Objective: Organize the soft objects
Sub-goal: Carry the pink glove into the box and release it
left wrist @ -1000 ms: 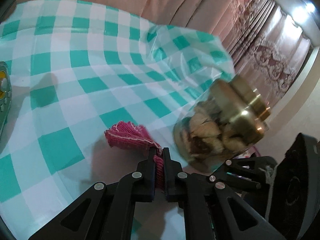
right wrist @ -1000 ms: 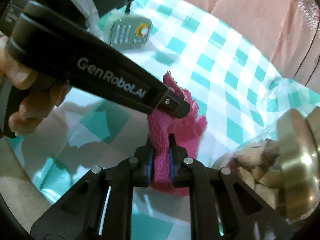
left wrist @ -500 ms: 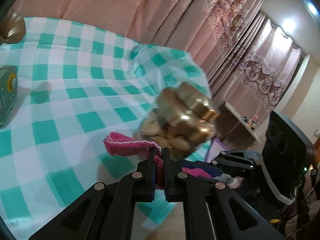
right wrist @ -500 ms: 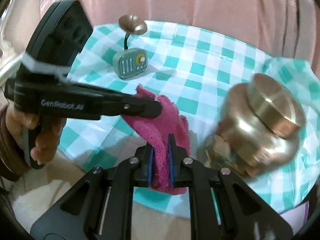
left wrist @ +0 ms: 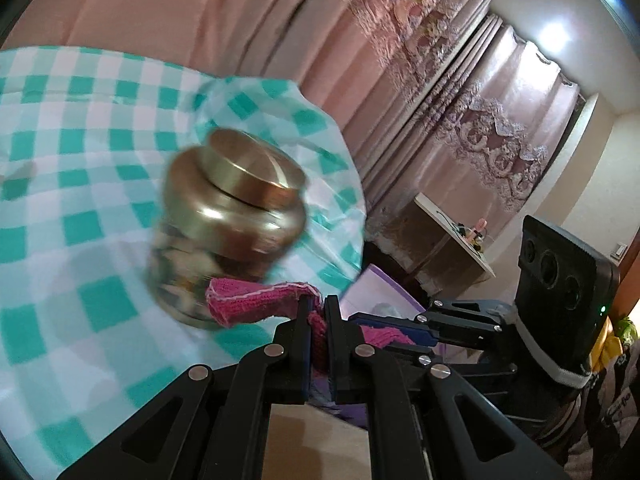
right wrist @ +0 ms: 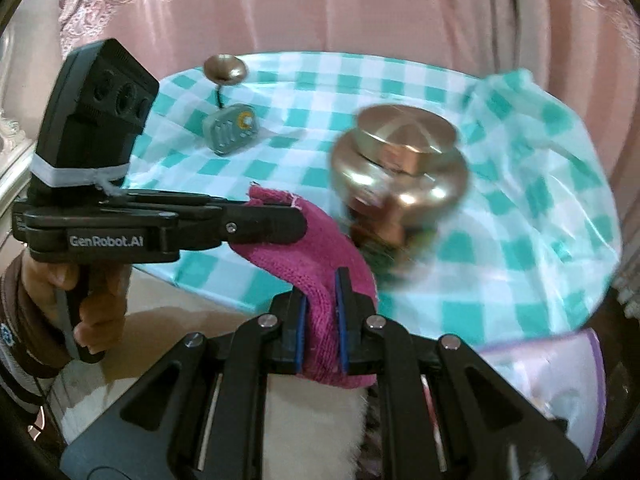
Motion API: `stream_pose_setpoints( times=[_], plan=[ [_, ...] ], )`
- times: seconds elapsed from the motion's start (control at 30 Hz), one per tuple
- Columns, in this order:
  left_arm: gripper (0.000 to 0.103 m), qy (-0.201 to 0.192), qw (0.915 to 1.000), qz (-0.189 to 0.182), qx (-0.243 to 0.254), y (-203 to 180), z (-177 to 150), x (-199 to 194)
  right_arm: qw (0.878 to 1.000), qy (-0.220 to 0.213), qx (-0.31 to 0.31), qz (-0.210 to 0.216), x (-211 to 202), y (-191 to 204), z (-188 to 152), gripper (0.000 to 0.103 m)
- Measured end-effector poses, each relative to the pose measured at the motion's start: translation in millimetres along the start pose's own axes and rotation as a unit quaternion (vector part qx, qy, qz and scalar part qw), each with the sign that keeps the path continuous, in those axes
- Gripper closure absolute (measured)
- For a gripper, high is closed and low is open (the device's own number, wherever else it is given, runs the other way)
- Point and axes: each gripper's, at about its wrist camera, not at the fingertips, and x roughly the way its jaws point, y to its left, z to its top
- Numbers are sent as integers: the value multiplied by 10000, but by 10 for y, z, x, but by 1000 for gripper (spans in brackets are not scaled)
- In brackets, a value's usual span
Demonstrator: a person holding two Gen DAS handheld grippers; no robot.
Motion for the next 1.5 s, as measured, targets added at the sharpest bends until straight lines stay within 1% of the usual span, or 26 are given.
stream_pose_setpoints(
  times=[0.23,0.37,0.47,0.5,0.53,0.57,0.6,0.63,0.7,0.73,0.8,0.87,0.93,1.03,1.07,1.13,1.17,1.23,1.27,1.37,1.43,1.5],
  plan=[
    [97,337,9993,-135,25,-450,-72,479,9982,134,278,-510,-336,-353,-306,88],
    [97,510,9985,-200,35,-738,-82,776,9949,159,497,-859,-528,-604,-479,88],
    [96,592,9980,-211,17,-940,-103,977,9925,148,611,-1045,-649,-756,-587,88],
    [91,619,9979,-205,6,-987,-120,1022,9911,152,671,-1139,-698,-818,-636,88],
    [78,675,9976,-155,1,-1074,-136,1108,9887,186,722,-1302,-738,-883,-686,88],
    [72,733,9973,-73,24,-1141,-147,1172,9865,215,754,-1437,-758,-927,-721,86],
    [62,843,9964,63,68,-1218,-167,1257,9837,255,846,-1566,-790,-1010,-773,84],
    [55,898,9959,116,74,-1253,-178,1303,9811,281,996,-1638,-828,-1112,-830,84],
    [50,974,9951,144,8,-1324,-221,1386,9758,333,1197,-1801,-875,-1266,-910,82],
    [47,1010,9947,201,-38,-1356,-247,1422,9731,358,1282,-1880,-900,-1334,-950,80],
    [46,1070,9935,359,-133,-1386,-299,1447,9692,331,1431,-1977,-990,-1453,-1033,72],
    [41,1127,9920,514,-225,-1407,-375,1437,9655,275,1516,-2100,-1085,-1527,-1109,50],
    [28,1160,9901,741,-281,-1441,-478,1384,9630,270,1596,-2156,-1144,-1559,-1163,45],
    [23,1221,9864,1047,-329,-1500,-683,1260,9590,324,1712,-2238,-1210,-1586,-1256,41],
    [20,1250,9851,1132,-333,-1527,-763,1216,9574,355,1753,-2268,-1235,-1586,-1292,40],
    [15,1224,9832,1330,-251,-1588,-878,1131,9554,400,1804,-2303,-1262,-1581,-1358,39],
    [15,1227,9818,1440,-184,-1629,-938,1089,9550,410,1813,-2311,-1283,-1570,-1392,38],
    [13,1281,9769,1702,-169,-1668,-1036,1052,9539,454,1827,-2336,-1316,-1533,-1455,37],
    [11,1296,9752,1783,-169,-1671,-1070,1053,9532,473,1839,-2351,-1333,-1514,-1484,37],
    [3,1388,9732,1810,-292,-1632,-1195,1077,9526,480,1820,-2389,-1365,-1483,-1536,37],
    [2,1385,9723,1831,-432,-1574,-1231,1081,9518,487,1853,-2395,-1377,-1480,-1555,37],
    [0,1353,9717,1898,-374,-1593,-1236,1075,9510,494,1874,-2410,-1379,-1488,-1564,37]
  ],
)
